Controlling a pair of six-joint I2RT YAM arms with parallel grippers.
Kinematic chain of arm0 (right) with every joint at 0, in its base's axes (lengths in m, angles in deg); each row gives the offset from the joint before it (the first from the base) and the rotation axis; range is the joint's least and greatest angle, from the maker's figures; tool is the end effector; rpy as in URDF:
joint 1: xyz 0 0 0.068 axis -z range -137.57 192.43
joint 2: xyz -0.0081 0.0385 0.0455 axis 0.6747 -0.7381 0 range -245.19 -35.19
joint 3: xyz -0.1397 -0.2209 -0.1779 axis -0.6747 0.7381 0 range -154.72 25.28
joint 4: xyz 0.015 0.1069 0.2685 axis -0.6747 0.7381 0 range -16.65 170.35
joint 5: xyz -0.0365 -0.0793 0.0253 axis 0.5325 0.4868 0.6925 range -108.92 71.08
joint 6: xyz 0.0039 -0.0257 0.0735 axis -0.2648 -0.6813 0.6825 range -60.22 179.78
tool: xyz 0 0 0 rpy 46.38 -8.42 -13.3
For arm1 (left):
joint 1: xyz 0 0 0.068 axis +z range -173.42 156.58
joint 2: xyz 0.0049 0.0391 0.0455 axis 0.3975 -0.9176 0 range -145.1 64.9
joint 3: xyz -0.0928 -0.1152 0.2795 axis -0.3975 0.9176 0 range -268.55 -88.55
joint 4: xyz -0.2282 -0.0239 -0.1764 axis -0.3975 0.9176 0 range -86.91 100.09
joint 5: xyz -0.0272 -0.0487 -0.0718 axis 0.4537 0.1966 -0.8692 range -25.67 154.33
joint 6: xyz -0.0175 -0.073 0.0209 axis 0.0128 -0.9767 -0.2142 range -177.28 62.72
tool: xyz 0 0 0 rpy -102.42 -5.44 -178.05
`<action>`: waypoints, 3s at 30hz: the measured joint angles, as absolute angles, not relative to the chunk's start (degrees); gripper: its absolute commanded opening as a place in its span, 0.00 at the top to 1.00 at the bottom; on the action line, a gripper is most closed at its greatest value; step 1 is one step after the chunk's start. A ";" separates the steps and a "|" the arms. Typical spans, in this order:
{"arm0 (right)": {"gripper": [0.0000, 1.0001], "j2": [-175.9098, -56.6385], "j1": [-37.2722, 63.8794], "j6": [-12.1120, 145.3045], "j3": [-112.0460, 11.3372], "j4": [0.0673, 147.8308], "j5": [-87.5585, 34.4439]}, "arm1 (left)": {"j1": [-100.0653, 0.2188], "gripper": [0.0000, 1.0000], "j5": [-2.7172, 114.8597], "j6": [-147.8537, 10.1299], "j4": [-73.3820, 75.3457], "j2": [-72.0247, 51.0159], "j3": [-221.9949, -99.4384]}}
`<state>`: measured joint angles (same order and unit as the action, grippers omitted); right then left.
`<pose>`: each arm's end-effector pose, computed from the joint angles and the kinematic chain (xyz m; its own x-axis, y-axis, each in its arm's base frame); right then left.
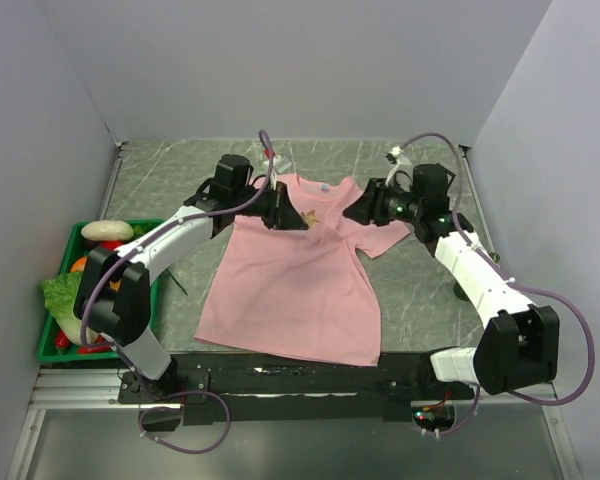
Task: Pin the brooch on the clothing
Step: Smooth out the crumpled clothing at the center of the board.
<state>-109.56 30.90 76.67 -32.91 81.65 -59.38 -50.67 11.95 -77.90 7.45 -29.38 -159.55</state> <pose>0.3154 0.1085 0.3401 -0.6006 0.1031 -0.7929 -0.5814 0.6244 0.5216 0.3498 -0.2395 0.3146 -0.7041 0.1208 -0.6997 0.7002 0.2819 -0.6559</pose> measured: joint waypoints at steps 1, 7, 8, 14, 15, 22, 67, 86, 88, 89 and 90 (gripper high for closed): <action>0.53 -109.69 31.93 76.93 -33.00 83.38 -56.26 | -50.67 0.99 13.33 -77.73 7.69 -29.14 -159.55; 0.55 -113.41 36.96 78.94 -34.09 91.86 -36.13 | -50.65 0.99 19.65 -76.53 10.35 -28.31 -159.70; 0.55 -114.37 37.02 79.05 -34.09 92.60 -33.68 | -50.65 0.99 20.19 -76.44 10.70 -28.29 -159.70; 0.57 -123.97 37.70 79.81 -37.29 96.29 -24.74 | -50.65 0.99 21.83 -76.44 12.39 -28.26 -159.94; 0.57 -125.80 37.90 79.92 -37.88 96.58 -23.63 | -50.65 0.99 22.01 -76.42 12.52 -28.24 -160.03; 0.56 -134.59 40.37 81.80 -40.76 98.83 -18.73 | -50.67 0.99 22.40 -76.42 13.65 -27.89 -160.58; 1.00 -152.79 46.22 84.25 -59.60 109.82 -17.48 | -50.67 0.99 23.32 -75.39 15.01 -25.55 -161.23; 1.00 -161.25 52.19 78.72 -81.96 116.73 -13.51 | -50.67 0.99 23.71 -74.98 15.05 -25.23 -161.45; 0.90 -163.07 52.58 78.09 -84.58 117.34 -13.29 | -50.67 0.99 23.73 -74.98 15.07 -25.23 -161.45; 0.82 -164.01 52.67 77.85 -85.83 117.93 -13.20 | -50.67 0.99 23.73 -74.98 15.07 -25.23 -161.45; 0.73 -164.79 52.71 77.63 -86.77 118.19 -13.22 | -50.67 0.99 23.73 -74.98 15.05 -25.23 -161.45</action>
